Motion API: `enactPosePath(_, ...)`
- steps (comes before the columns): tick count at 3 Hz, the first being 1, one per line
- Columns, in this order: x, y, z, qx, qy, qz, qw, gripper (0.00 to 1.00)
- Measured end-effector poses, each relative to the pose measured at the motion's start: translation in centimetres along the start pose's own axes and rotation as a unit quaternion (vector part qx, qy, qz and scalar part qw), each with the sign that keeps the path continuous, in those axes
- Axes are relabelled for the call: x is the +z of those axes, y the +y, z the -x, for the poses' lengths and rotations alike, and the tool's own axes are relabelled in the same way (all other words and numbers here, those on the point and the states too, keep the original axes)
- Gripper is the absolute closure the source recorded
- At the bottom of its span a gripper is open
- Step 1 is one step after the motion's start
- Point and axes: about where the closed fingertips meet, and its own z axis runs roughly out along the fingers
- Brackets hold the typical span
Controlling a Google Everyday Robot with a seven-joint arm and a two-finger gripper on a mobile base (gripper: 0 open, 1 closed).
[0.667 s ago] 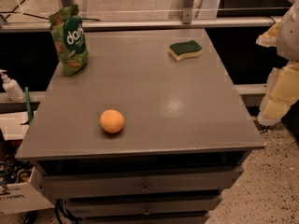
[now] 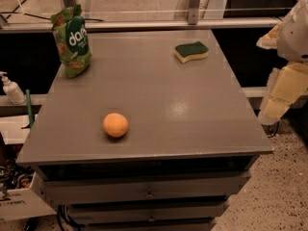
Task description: Pick green rice chip bag
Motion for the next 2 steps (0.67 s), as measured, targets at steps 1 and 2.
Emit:
enactPosePath(1,3.0,-2.0,2.1,-0.001,-0.048,0.019,0.9987,0.00)
enactPosePath(2,7.1,-4.5,6.0,-0.008,-0.115,0.048,0.9921,0.00)
